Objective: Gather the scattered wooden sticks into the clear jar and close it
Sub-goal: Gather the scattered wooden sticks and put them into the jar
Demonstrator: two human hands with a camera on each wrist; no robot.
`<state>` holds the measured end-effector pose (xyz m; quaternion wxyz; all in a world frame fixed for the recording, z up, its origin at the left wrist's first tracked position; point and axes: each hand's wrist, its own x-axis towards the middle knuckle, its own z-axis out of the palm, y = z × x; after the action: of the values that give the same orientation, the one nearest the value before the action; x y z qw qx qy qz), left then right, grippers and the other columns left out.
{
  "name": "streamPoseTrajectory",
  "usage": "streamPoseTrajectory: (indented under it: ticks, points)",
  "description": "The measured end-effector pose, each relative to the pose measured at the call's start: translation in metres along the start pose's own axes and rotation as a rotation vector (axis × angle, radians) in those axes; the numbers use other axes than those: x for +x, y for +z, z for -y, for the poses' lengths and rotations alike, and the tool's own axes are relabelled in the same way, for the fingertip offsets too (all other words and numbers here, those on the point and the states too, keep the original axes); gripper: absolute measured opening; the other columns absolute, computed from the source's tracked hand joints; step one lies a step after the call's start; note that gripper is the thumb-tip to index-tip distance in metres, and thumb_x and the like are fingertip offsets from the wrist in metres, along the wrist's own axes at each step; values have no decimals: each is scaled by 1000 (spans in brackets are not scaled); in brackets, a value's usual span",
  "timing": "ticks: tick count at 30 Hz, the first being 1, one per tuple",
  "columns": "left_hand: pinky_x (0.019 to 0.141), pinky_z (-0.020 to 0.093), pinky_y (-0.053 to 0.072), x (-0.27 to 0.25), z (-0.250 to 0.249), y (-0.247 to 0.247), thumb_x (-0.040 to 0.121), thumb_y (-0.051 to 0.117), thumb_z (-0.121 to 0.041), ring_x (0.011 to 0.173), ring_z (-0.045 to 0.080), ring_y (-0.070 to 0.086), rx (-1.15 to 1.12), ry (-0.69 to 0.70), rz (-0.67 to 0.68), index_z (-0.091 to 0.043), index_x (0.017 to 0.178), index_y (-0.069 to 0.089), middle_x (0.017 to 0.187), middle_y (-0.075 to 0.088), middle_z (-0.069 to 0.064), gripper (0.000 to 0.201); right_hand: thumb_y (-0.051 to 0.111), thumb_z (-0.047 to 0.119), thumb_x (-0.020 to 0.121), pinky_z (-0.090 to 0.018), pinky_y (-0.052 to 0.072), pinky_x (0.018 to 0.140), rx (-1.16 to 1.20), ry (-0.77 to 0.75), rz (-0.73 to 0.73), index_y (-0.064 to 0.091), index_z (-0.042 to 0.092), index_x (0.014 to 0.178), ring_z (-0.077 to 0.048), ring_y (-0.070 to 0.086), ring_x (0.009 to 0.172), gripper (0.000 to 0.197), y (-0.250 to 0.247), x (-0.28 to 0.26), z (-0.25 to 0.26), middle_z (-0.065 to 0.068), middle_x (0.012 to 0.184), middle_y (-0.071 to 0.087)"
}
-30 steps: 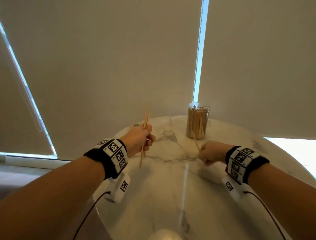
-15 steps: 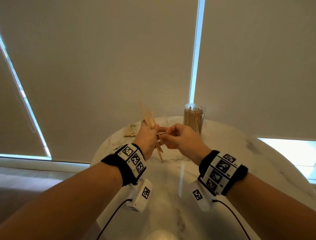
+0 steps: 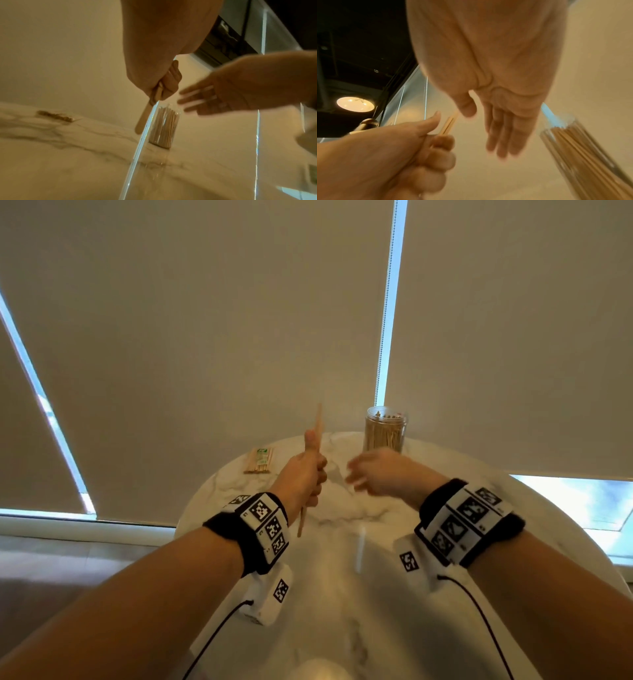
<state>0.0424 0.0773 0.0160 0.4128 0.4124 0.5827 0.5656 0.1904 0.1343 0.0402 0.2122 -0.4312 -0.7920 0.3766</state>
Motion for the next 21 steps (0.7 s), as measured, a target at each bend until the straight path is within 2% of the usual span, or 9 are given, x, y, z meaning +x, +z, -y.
streamPoseTrajectory:
  ticks: [2, 4, 8, 10, 12, 14, 17, 19, 21]
  points:
    - [42, 20, 20, -6, 6, 7, 88, 13, -80, 41, 9, 23, 138, -41, 66, -24, 63, 36, 51, 33, -9, 65, 44, 38, 104, -42, 53, 90, 203, -140, -328, 65, 13, 113, -27, 65, 105, 34, -15, 1, 12, -11, 113, 70]
    - [42, 20, 21, -11, 10, 19, 89, 7, -79, 40, 9, 24, 205, -78, 136, -23, 60, 36, 50, 33, -8, 69, 34, 48, 105, -31, 46, 91, 173, -245, -420, 60, 21, 126, -17, 58, 108, 43, -22, 0, 23, -1, 117, 65]
    - [44, 22, 21, -17, 11, 42, 89, 5, -79, 42, 11, 23, 104, -92, 192, -19, 60, 40, 48, 33, -7, 74, 26, 54, 105, -36, 47, 97, -126, -151, 27, 72, 19, 98, -17, 64, 102, 58, -8, -2, 22, 1, 105, 71]
    - [47, 25, 21, -17, 11, 45, 87, 11, -81, 45, 11, 23, 12, -81, 214, -20, 62, 42, 51, 32, -7, 73, 24, 63, 101, -36, 49, 96, 24, -147, 29, 69, 19, 92, -14, 66, 97, 64, -6, -3, 16, 2, 102, 71]
    - [49, 27, 23, -12, 9, 40, 83, 20, -85, 49, 11, 23, -141, -77, 221, -22, 62, 43, 56, 30, -6, 70, 28, 65, 100, -39, 50, 97, 198, -110, -59, 64, 17, 114, -16, 66, 96, 62, -8, -4, 8, 0, 106, 69]
    - [49, 27, 27, -5, 2, 31, 77, 27, -89, 50, 12, 25, -324, -92, 182, -23, 59, 37, 60, 27, -3, 69, 42, 54, 101, -43, 53, 95, 177, -27, -33, 57, 18, 125, -21, 67, 101, 46, -8, -10, -1, -4, 113, 68]
    - [49, 27, 28, 4, -12, 24, 70, 35, -93, 50, 14, 22, -620, -106, 128, -22, 56, 32, 58, 24, -2, 72, 65, 28, 94, -39, 57, 91, 82, 128, 291, 55, 18, 121, -25, 70, 102, 31, 5, -22, -14, -9, 113, 71]
    - [50, 28, 26, 5, -16, 26, 72, 39, -91, 50, 14, 20, -704, -108, 138, -21, 56, 30, 56, 23, -1, 73, 68, 15, 90, -37, 58, 82, 187, 160, 369, 57, 12, 114, -26, 70, 87, 26, 16, -26, -18, -13, 104, 71]
    - [52, 29, 27, 4, -15, 30, 78, 46, -83, 51, 14, 20, -728, -117, 158, -20, 55, 31, 55, 23, -1, 68, 64, 12, 89, -31, 50, 62, 239, 93, 273, 60, 10, 93, -18, 57, 65, 6, 25, -24, -20, -11, 84, 62]
